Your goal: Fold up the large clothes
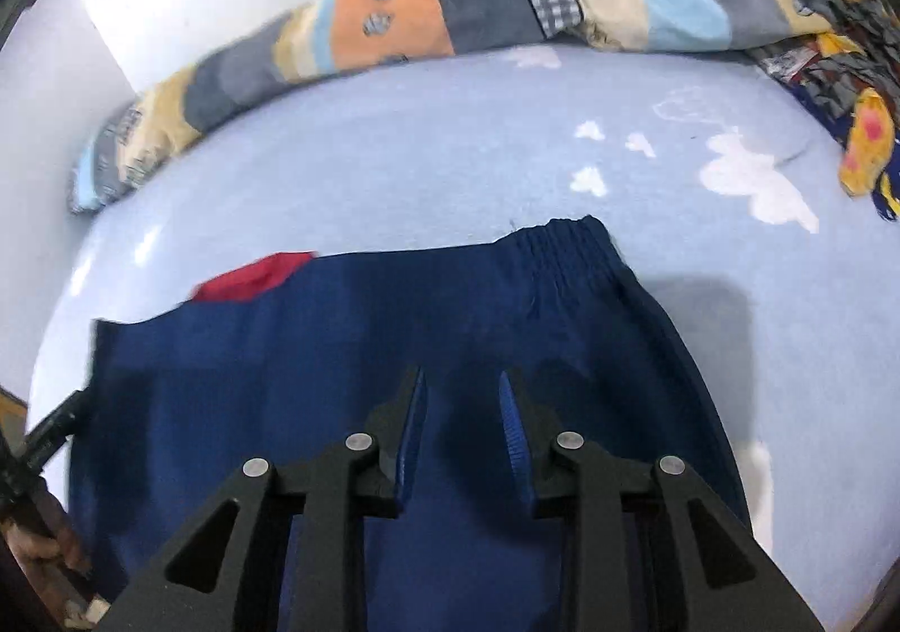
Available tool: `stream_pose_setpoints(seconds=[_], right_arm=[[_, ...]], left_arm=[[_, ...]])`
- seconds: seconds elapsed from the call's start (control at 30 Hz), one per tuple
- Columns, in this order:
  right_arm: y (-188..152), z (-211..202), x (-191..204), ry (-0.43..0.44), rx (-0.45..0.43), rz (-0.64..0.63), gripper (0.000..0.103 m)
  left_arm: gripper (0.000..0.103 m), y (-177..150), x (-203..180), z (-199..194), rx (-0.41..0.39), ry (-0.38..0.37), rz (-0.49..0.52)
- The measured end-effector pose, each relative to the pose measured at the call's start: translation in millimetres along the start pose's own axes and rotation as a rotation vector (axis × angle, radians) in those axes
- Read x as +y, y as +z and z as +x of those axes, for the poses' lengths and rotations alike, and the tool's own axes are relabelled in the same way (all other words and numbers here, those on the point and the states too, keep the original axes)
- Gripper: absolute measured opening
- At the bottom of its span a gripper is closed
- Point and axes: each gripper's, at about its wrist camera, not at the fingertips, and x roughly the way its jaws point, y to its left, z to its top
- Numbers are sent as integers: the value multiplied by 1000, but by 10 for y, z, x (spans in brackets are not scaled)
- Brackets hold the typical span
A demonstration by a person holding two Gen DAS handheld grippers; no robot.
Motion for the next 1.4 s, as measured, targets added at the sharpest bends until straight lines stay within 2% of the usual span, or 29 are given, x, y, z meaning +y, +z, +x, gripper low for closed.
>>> stream_pose_setpoints(seconds=[0.03, 0.13, 0.27, 0.37, 0.5, 0.53, 0.63, 0.7, 0.8, 0.9, 1.0, 1.1, 1.2, 1.33, 1.4], right_arm=[[39, 143, -65, -10, 32, 12, 29], [67, 316, -299, -30, 90, 76, 25], [107, 226, -545, -100, 84, 173, 26], [0, 34, -461, -66, 70, 157, 31], [-349, -385, 1, 18, 20, -7, 32], [-479, -459, 78, 45, 18, -31, 35], [-950, -561, 338, 114, 63, -97, 36], [-1304, -602, 412, 121, 98, -148, 36], [-1581, -627, 324, 109, 124, -153, 35], [-1654, -742, 87, 71, 99, -101, 35], [-1708, -922, -171, 35, 52, -29, 35], [-1732, -1114, -389, 58, -9, 43, 36], [-1845, -1260, -581, 60, -55, 113, 43], [-1969, -1288, -881, 94, -49, 262, 45], [-2002, -1264, -989, 113, -36, 319, 52]], left_arm=[[59, 196, 75, 272, 27, 11, -16], [58, 249, 281, 555, 99, -10, -86], [50, 301, 295, 532, 94, 8, -51], [47, 187, 229, 293, 71, 30, -40], [50, -155, -26, -245, 11, -9, 34], [50, -258, -63, -348, -1, -12, 44], [52, -750, -135, -706, -9, -32, 81], [52, -1076, -155, -889, -3, -43, 105], [55, -1450, -137, -1019, 1, -27, 138], [55, -1639, -181, -1152, -39, 13, 185], [55, -1811, -213, -1303, -70, -1, 159], [55, -1872, -306, -1406, -89, -26, 146], [55, -1953, -436, -1521, -131, -17, 200], [55, -1964, -506, -1428, -125, -21, 238], [55, -1975, -538, -1414, -123, -21, 252]])
